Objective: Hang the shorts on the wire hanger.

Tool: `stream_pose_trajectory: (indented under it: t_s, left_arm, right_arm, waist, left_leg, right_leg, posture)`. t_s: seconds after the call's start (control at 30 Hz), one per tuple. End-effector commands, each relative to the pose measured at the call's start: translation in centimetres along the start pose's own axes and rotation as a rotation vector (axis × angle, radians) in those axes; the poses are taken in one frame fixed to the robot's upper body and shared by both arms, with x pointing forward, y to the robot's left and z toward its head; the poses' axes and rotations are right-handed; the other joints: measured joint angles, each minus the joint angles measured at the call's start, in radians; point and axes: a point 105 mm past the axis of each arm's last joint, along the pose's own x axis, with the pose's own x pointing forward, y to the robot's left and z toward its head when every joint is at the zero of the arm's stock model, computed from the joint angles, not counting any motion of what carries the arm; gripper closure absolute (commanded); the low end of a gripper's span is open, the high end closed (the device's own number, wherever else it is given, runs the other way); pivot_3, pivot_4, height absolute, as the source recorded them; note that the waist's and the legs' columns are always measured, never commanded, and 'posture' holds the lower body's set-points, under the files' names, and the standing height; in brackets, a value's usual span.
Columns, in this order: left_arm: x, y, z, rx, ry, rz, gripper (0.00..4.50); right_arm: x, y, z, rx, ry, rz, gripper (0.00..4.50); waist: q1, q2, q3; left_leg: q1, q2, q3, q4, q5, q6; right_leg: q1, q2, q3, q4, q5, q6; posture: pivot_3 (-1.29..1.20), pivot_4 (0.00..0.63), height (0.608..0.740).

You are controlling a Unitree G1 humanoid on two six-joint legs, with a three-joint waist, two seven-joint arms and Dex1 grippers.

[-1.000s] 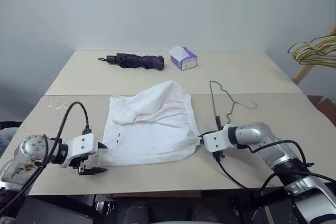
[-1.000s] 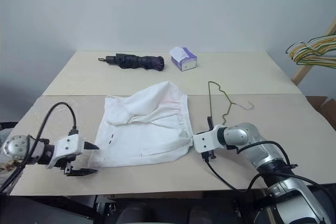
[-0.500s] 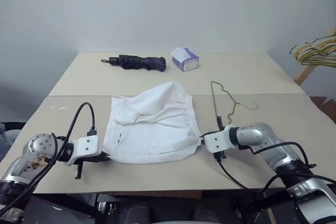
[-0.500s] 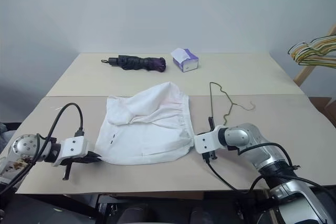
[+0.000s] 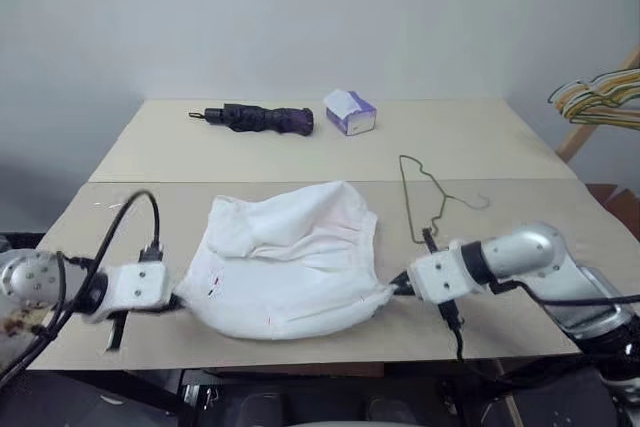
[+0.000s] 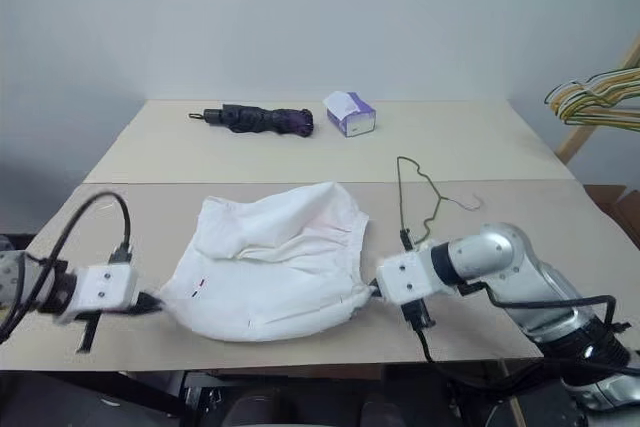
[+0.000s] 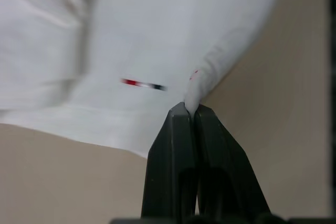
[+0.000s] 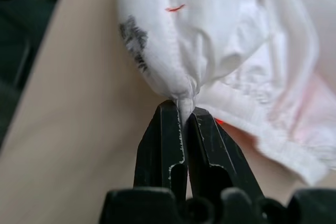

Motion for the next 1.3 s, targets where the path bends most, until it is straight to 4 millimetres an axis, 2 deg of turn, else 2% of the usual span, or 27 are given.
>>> stream_pose_trajectory:
  t_s: [0.03,0.1,0.13,0.17,0.2,0.27,0.3,0.37,0.43,0.47,0.6,0.7,0.77,0.83,0.93,0.97,1.03,1.07,1.17,1.3]
  left_arm:
    - [-0.4,9.2,3.0,-0.013,-0.092,0.456,4.44]
    - [-2.2,15.4,5.0,-0.058,-0.143,0.796,4.44]
    - [-3.8,18.2,5.8,-0.075,-0.138,0.978,4.44]
    - [-6.2,20.7,6.9,-0.084,-0.158,1.183,4.44]
    - [-8.6,22.3,8.2,-0.101,-0.215,1.354,4.44]
    - [-12.0,23.3,10.7,-0.106,-0.35,1.532,4.44]
    - [-13.2,23.1,11.9,-0.093,-0.441,1.571,4.44]
    - [-14.4,22.4,13.0,-0.1,-0.546,1.577,4.44]
    - [-15.4,21.1,13.6,-0.066,-0.633,1.564,4.44]
    - [-15.3,20.4,13.4,-0.039,-0.623,1.524,4.44]
    - [-13.4,17.1,12.1,0.063,-0.571,1.319,4.44]
    - [-9.6,13.5,9.6,0.055,-0.465,1.028,4.44]
    - [-6.4,9.8,7.5,0.109,-0.328,0.786,4.44]
    - [-4.4,7.1,5.7,0.078,-0.246,0.626,4.44]
    - [-1.9,0.5,3.4,0.022,-0.149,0.248,4.44]
    - [-1.5,-1.5,2.3,0.015,-0.086,0.15,4.44]
    - [-1.3,-3.4,1.2,-0.004,-0.018,0.065,4.44]
    - [-1.3,-4.1,1.0,-0.02,-0.001,0.033,4.44]
    - [-1.7,-7.7,0.4,-0.071,0.053,-0.162,4.44]
    - [-2.4,-9.3,0.7,-0.095,0.074,-0.244,4.44]
  right_arm:
    - [-2.1,-8.3,0.5,0.132,0.011,-0.349,4.5]
    - [-4.5,-14.4,1.1,0.206,-0.014,-0.664,4.5]
    - [-6.3,-17.2,1.3,0.198,-0.01,-0.843,4.5]
    - [-8.6,-19.7,1.5,0.118,0.03,-1.055,4.5]
    - [-10.8,-21.4,2.1,0.045,0.045,-1.223,4.5]
    - [-13.9,-22.9,3.8,-0.013,-0.021,-1.431,4.5]
    - [-14.8,-23.0,4.6,-0.058,-0.049,-1.492,4.5]
    - [-15.3,-22.6,5.7,-0.153,-0.081,-1.552,4.5]
    - [-14.9,-21.7,6.5,-0.198,-0.133,-1.553,4.5]
    - [-14.4,-21.1,6.7,-0.234,-0.143,-1.533,4.5]
    - [-11.0,-18.4,6.1,-0.365,-0.105,-1.358,4.5]
    - [-6.4,-15.3,3.5,-0.465,0.001,-1.09,4.5]
    - [-3.5,-12.8,1.2,-0.484,0.062,-0.912,4.5]
    - [-1.3,-10.6,-0.6,-0.487,0.105,-0.768,4.5]
    - [1.6,-6.1,-2.8,-0.46,0.126,-0.498,4.5]
    - [2.2,-4.8,-3.2,-0.433,0.123,-0.426,4.5]
    - [2.6,-3.4,-3.4,-0.407,0.121,-0.348,4.5]
    - [2.7,-2.8,-3.3,-0.411,0.116,-0.313,4.5]
    - [2.4,-0.6,-3.0,-0.369,0.115,-0.154,4.5]
    - [1.6,1.2,-3.0,-0.343,0.133,-0.029,4.5]
  waist:
    - [0.008,0.0,0.0]
    - [0.017,-0.004,-0.001]
    - [0.02,-0.005,-0.002]
    - [0.024,-0.006,-0.002]
    - [0.027,-0.007,-0.003]
    - [0.031,-0.007,-0.003]
    - [0.03,-0.007,-0.003]
    - [0.022,-0.007,-0.004]
    - [0.013,-0.008,-0.004]
    - [0.007,-0.007,-0.004]
    - [-0.017,-0.007,-0.003]
    - [-0.031,-0.007,-0.003]
    - [-0.042,-0.007,-0.003]
    - [-0.043,-0.007,-0.003]
    - [-0.043,-0.007,-0.003]
    - [-0.042,-0.007,-0.003]
    - [-0.038,-0.006,-0.003]
    - [-0.035,-0.007,-0.003]
    - [-0.033,-0.006,-0.003]
    - [-0.025,-0.007,-0.003]
  left_leg:
    - [0.0,-0.001,0.0,0.0,0.001,-0.001]
    - [-0.003,-0.002,-0.001,0.0,0.006,0.006]
    - [-0.006,-0.002,-0.001,0.0,0.007,0.007]
    - [-0.012,-0.003,-0.002,0.0,0.008,0.006]
    - [-0.016,-0.004,-0.002,0.001,0.009,0.005]
    - [-0.031,-0.004,-0.004,-0.001,0.015,-0.005]
    - [-0.032,-0.004,-0.004,-0.002,0.015,-0.006]
    - [-0.031,-0.004,-0.004,-0.007,0.014,-0.008]
    - [-0.029,-0.004,-0.004,-0.013,0.013,-0.009]
    - [-0.029,-0.004,-0.004,-0.015,0.013,-0.009]
    - [-0.029,-0.004,-0.003,-0.017,0.013,-0.009]
    - [-0.026,-0.003,-0.003,-0.015,0.014,-0.008]
    - [-0.021,-0.004,-0.002,-0.014,0.009,0.001]
    - [-0.013,-0.003,-0.001,-0.014,0.007,0.004]
    - [-0.005,-0.002,-0.001,-0.014,0.007,0.004]
    - [-0.003,-0.002,-0.001,-0.014,0.007,0.004]
    - [-0.003,-0.002,-0.001,-0.014,0.005,0.006]
    - [-0.004,-0.002,-0.001,-0.014,0.005,0.006]
    - [-0.003,-0.002,-0.001,-0.014,0.005,0.006]
    - [-0.003,-0.002,-0.001,-0.014,0.005,0.006]
  right_leg:
    - [0.0,0.0,0.0,0.0,0.001,0.0]
    - [0.003,0.001,0.0,0.001,0.01,0.002]
    - [0.001,0.001,-0.001,0.001,0.01,0.002]
    - [-0.004,0.001,0.0,0.001,0.012,0.003]
    - [-0.009,0.001,0.0,0.002,0.013,0.003]
    - [-0.022,0.001,-0.001,0.004,0.014,0.003]
    - [-0.024,0.001,-0.001,0.004,0.014,0.003]
    - [-0.025,0.001,-0.004,0.002,0.014,0.003]
    - [-0.024,0.0,-0.009,-0.001,0.014,0.003]
    - [-0.025,0.0,-0.01,-0.003,0.014,0.003]
    - [-0.024,0.0,-0.01,-0.006,0.014,0.003]
    - [-0.017,0.0,-0.011,-0.014,0.013,0.003]
    - [-0.013,-0.001,-0.01,-0.014,0.013,0.003]
    - [-0.007,-0.002,-0.01,-0.013,0.013,0.002]
    - [0.001,-0.001,-0.01,-0.014,0.012,0.0]
    - [0.002,-0.001,-0.01,-0.014,0.012,0.0]
    - [0.002,-0.002,-0.01,-0.014,0.011,-0.001]
    - [0.002,-0.002,-0.01,-0.014,0.011,0.0]
    - [0.002,-0.002,-0.01,-0.013,0.011,-0.001]
    - [0.003,-0.002,-0.011,-0.014,0.01,-0.001]
  posture:
    - [0.1,0.0,0.74]
    - [0.1,0.0,0.74]
    - [0.11,0.0,0.74]
    - [0.1,0.0,0.74]
    - [0.1,0.0,0.74]
    - [0.09,0.0,0.74]
    - [0.1,0.0,0.74]
    - [0.1,0.0,0.74]
    - [0.09,0.0,0.74]
    - [0.1,0.0,0.74]
    - [0.11,0.0,0.74]
    - [0.12,0.0,0.74]
    - [0.12,0.0,0.74]
    - [0.13,0.0,0.74]
    - [0.13,0.0,0.74]
    - [0.13,0.0,0.74]
    - [0.14,0.0,0.74]
    - [0.14,0.0,0.74]
    - [0.14,0.0,0.74]
    - [0.14,0.0,0.74]
